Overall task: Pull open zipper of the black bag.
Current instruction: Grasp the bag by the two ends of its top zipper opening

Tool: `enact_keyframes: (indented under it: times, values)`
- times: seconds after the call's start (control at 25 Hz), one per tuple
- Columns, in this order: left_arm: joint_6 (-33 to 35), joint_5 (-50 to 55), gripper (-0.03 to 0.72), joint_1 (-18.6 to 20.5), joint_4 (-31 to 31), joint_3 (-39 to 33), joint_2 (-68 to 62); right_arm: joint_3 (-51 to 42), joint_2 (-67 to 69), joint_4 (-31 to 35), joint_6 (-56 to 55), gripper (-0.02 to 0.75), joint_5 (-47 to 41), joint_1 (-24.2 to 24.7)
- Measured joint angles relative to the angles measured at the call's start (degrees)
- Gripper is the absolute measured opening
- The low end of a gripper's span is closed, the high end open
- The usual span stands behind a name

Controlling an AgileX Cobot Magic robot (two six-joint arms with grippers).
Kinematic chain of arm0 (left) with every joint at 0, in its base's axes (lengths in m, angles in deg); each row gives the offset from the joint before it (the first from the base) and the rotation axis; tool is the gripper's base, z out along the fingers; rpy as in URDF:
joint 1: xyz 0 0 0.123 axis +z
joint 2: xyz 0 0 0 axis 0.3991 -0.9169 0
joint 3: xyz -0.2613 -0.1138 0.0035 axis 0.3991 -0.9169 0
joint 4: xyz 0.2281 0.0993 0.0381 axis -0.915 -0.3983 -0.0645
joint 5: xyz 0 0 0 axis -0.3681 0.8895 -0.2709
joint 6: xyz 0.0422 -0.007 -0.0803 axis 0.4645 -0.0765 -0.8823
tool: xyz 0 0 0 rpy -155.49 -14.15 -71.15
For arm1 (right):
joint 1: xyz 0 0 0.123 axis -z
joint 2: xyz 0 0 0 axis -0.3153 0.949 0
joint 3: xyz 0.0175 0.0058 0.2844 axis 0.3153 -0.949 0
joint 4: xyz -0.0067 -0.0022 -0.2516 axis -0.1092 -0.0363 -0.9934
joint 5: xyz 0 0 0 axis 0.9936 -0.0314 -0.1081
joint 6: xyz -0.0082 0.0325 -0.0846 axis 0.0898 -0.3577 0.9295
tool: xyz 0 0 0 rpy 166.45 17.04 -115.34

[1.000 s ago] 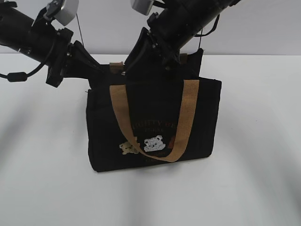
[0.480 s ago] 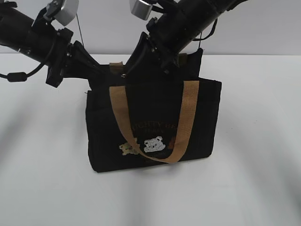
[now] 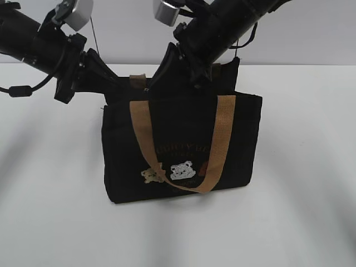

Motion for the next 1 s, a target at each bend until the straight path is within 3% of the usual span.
enact_keyframes:
  times: [0.28, 0.64, 1.0]
  values:
    - [0.0, 0.1, 0.034, 0.0, 0.1, 0.0, 0.0, 0.1, -1.0, -1.5, -2.7, 0.027, 0.0, 0.0]
    - [0.0, 0.6, 0.034, -0.2, 0.5, 0.0, 0.0, 0.1, -3.4, -8.7, -5.3, 0.0, 0.4, 0.0]
    - [0.0, 0.9, 0.034, -0.3, 1.2, 0.0, 0.0, 0.1, -5.4, -11.3, -6.8, -0.003, 0.5, 3.1]
